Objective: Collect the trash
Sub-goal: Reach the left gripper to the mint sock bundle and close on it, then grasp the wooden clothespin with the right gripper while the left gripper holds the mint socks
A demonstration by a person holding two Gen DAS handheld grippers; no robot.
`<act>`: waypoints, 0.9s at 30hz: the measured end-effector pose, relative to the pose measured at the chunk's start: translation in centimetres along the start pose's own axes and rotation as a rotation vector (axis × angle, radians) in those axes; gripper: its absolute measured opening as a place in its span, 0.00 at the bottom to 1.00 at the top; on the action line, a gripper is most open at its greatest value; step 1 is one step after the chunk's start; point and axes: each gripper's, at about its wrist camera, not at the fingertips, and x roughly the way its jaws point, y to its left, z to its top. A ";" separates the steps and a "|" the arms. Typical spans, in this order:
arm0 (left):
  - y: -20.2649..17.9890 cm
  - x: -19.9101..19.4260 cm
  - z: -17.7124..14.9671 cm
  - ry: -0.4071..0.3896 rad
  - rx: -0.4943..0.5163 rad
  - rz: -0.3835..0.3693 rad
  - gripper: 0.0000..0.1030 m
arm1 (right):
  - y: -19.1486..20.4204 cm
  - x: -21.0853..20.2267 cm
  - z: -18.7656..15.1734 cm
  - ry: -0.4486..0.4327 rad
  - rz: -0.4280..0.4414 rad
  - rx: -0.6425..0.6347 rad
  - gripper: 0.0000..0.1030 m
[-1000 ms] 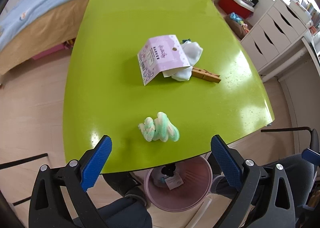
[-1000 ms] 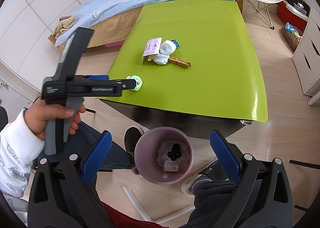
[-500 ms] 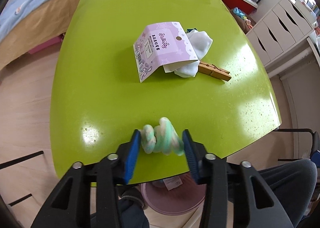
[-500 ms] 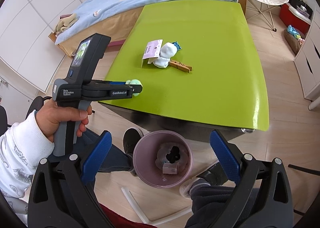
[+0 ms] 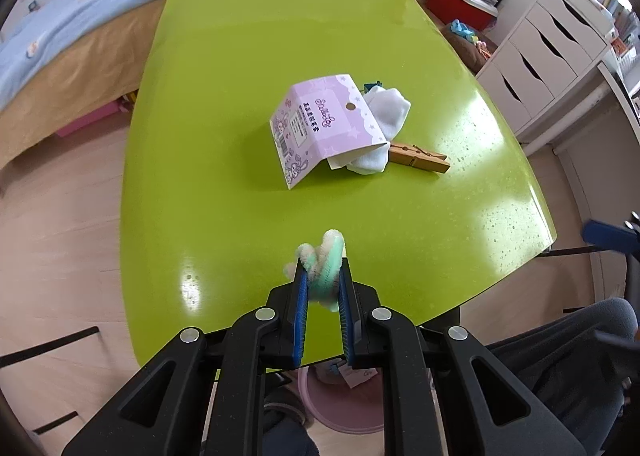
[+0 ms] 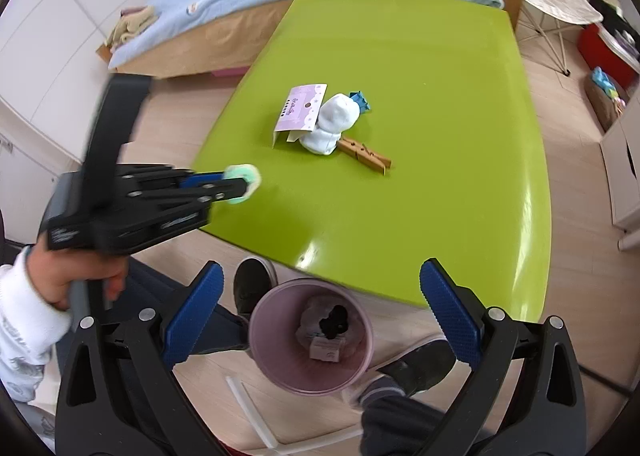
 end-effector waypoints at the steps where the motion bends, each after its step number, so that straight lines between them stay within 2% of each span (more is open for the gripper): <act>1: 0.1 -0.3 0.0 -0.005 0.001 0.001 0.13 | -0.1 0.4 0.6 0.009 -0.001 -0.009 0.94; 14: 0.5 -1.8 0.1 -0.037 -0.015 -0.001 0.14 | -0.6 6.6 7.2 0.120 -0.023 -0.232 0.93; 16: 0.7 -1.9 0.0 -0.037 -0.018 -0.002 0.14 | -0.5 7.8 7.9 0.163 -0.028 -0.269 0.86; 20: 1.0 -2.0 -0.1 -0.039 -0.022 -0.002 0.14 | -0.4 9.6 8.3 0.230 -0.045 -0.335 0.60; 22: 1.2 -2.1 -0.1 -0.042 -0.026 -0.001 0.14 | -0.3 10.1 8.5 0.240 -0.049 -0.351 0.54; 23: 1.3 -2.2 -0.2 -0.043 -0.027 0.000 0.14 | -0.4 10.4 8.6 0.249 -0.046 -0.356 0.47; 24: 1.4 -2.2 -0.2 -0.045 -0.030 0.000 0.14 | -0.4 10.5 8.7 0.253 -0.048 -0.358 0.44; 27: 1.5 -2.3 -0.2 -0.046 -0.031 -0.004 0.14 | -0.7 11.1 9.0 0.265 -0.054 -0.354 0.41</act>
